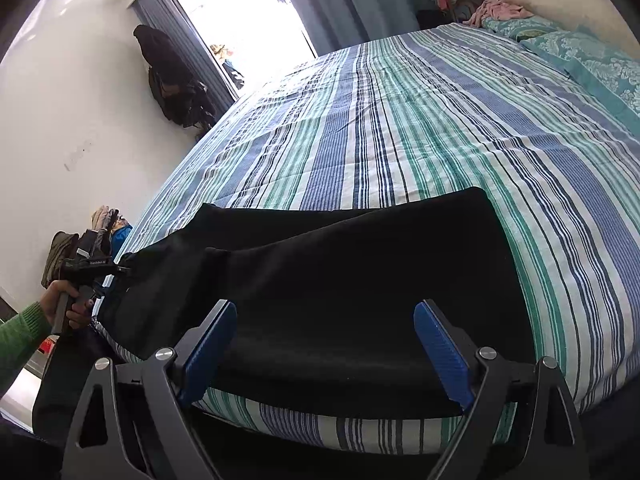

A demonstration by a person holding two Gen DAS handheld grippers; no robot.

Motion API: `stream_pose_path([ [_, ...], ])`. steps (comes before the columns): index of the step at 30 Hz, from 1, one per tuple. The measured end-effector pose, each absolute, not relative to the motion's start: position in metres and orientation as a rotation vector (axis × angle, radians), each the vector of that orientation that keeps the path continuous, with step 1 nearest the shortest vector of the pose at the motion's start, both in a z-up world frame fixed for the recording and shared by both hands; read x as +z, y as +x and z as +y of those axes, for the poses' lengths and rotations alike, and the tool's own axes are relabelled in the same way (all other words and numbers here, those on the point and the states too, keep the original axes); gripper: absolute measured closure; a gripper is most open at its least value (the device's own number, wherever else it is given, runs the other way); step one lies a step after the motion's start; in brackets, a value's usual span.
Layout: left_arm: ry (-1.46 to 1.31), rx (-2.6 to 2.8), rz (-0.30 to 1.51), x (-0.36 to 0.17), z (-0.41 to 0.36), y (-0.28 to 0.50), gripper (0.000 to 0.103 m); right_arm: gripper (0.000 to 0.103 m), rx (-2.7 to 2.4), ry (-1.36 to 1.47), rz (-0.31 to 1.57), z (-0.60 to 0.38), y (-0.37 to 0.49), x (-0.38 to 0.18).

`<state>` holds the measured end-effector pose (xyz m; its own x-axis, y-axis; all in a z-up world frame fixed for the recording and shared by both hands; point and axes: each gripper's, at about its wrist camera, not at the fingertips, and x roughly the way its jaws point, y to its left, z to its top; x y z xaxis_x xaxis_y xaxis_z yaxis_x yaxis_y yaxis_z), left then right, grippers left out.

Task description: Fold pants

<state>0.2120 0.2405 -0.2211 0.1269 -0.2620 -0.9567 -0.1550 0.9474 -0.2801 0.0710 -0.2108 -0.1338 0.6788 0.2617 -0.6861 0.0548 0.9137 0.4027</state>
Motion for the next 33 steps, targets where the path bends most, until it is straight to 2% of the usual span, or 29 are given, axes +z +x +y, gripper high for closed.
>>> stream_pose_path([
  [1,-0.346,-0.107,1.469,-0.222,0.237,0.211,0.000,0.013,0.121,0.424,0.821,-0.212,0.072,-0.134],
  [3,-0.305,-0.125,1.468,-0.216,0.229,0.212,0.012,0.013,0.125,0.437,0.816,-0.214,0.073,-0.133],
  [5,-0.293,-0.116,1.441,-0.204,0.219,0.207,0.046,0.013,0.132,0.444,0.805,-0.214,0.073,-0.131],
  [7,-0.265,-0.058,1.417,-0.189,0.212,0.198,0.070,0.013,0.137,0.453,0.793,-0.216,0.072,-0.129],
  [8,-0.288,-0.053,1.403,-0.179,0.210,0.194,0.079,0.013,0.139,0.460,0.787,-0.217,0.071,-0.128],
  [15,-0.526,-0.208,1.320,-0.103,0.192,0.177,0.082,0.013,0.141,0.542,0.755,-0.230,0.068,-0.125],
  [20,-0.553,-0.324,1.318,-0.074,0.121,0.173,0.082,0.013,0.128,0.579,0.739,-0.237,0.068,-0.124],
  [27,-0.411,-0.400,1.317,-0.094,0.006,0.170,0.081,0.013,0.089,0.612,0.737,-0.248,0.065,-0.128],
  [31,-0.307,-0.434,1.324,-0.122,-0.051,0.166,0.067,0.013,0.070,0.619,0.741,-0.253,0.063,-0.130],
  [33,-0.327,-0.505,1.361,-0.139,-0.072,0.162,0.066,0.013,0.067,0.623,0.742,-0.255,0.062,-0.131],
])
